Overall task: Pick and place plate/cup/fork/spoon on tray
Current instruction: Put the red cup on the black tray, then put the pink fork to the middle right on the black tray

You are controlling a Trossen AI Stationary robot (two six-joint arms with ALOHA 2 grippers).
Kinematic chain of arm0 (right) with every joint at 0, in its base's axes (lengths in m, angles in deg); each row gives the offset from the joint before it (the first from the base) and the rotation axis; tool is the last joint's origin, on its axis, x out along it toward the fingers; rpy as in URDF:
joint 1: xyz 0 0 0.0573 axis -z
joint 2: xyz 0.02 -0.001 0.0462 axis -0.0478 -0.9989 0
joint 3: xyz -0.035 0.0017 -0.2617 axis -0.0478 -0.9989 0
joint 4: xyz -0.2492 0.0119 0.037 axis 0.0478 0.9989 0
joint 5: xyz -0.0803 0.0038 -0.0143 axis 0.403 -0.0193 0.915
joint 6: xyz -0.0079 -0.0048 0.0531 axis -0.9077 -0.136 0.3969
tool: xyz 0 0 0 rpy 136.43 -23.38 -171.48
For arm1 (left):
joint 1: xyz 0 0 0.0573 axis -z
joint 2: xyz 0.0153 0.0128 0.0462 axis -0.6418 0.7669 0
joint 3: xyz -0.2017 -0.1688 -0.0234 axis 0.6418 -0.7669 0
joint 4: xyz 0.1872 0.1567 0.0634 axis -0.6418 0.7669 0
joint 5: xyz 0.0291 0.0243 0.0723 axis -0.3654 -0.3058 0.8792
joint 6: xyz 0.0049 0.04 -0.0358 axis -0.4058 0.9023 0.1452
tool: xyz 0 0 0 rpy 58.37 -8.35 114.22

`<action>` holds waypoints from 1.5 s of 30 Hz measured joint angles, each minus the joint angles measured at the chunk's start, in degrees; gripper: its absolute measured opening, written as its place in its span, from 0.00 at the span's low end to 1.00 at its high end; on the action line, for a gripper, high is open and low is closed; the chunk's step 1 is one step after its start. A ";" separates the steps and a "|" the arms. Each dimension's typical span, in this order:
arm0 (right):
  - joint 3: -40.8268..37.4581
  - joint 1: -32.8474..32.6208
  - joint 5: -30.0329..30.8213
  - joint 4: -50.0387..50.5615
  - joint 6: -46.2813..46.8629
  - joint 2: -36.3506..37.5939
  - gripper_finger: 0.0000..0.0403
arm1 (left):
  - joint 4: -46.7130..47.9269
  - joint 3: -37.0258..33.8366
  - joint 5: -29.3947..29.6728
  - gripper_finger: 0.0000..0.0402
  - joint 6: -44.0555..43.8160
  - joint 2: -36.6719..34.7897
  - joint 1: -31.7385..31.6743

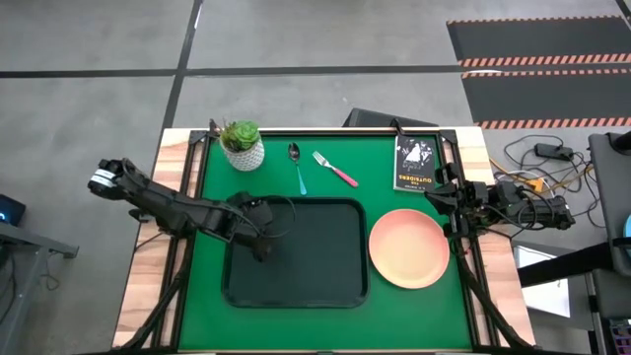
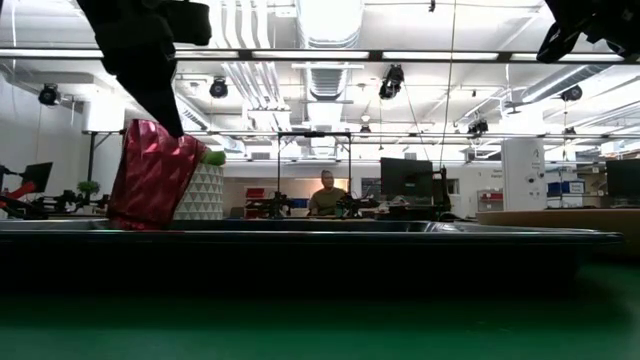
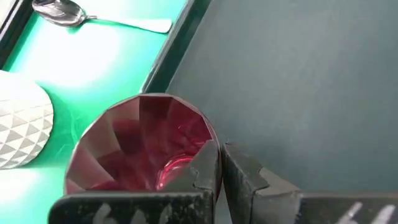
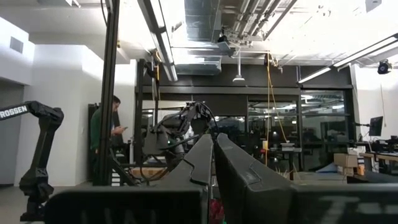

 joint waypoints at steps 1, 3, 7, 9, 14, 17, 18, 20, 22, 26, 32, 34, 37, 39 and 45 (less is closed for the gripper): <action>0.00 0.00 0.00 0.00 0.00 0.00 0.02 | -0.02 0.00 -0.11 0.00 -0.02 -0.03 0.00; 0.00 0.00 0.00 0.00 -0.03 0.00 0.02 | 0.15 0.00 -0.21 0.02 -0.67 -0.05 0.02; 0.00 -0.01 0.00 0.00 -0.11 0.00 0.02 | 0.61 0.00 -0.32 0.08 -1.40 -0.05 0.02; 0.00 0.01 0.00 -0.02 0.17 0.00 0.02 | 0.63 0.00 -0.50 0.11 -1.73 -0.05 0.02; 0.00 0.01 0.00 -0.23 1.75 0.00 0.02 | 0.75 0.03 -3.91 0.16 -2.81 -0.05 0.02; 0.00 0.01 0.00 -0.24 3.12 0.00 0.02 | 0.93 0.46 -4.91 0.18 -2.79 -0.05 0.02; 0.00 0.01 0.00 -0.24 3.71 0.00 0.02 | 0.96 0.68 -4.91 0.18 -2.66 -0.11 0.02; 0.00 0.01 0.00 -0.24 4.70 0.00 0.02 | 1.14 1.28 -4.93 0.19 -2.33 -0.41 0.02; 0.00 0.01 0.02 -0.24 5.71 0.00 0.02 | 1.18 1.88 -4.93 0.19 -2.16 -1.13 0.02; 0.00 0.01 0.02 -0.22 7.83 0.00 0.02 | 1.18 2.32 -4.93 0.19 0.28 -3.43 0.02; 0.00 -0.01 1.65 -0.20 9.96 -0.13 0.02 | 0.66 2.41 -4.70 0.19 0.84 -8.72 0.02; 0.00 0.01 3.56 -0.18 11.65 -0.53 0.02 | -0.57 2.40 -3.03 0.19 2.42 -10.50 0.02; 0.00 0.01 4.45 -0.20 13.24 -1.96 0.02 | -5.64 2.38 0.66 0.19 8.64 -12.90 0.02; 0.00 0.01 4.52 -0.20 14.48 -3.36 0.02 | -10.11 2.36 2.35 0.19 14.51 -14.27 0.02; 0.00 0.00 9.62 -1.96 16.03 -8.49 0.02 | -25.02 2.02 3.21 0.19 34.29 -16.76 0.00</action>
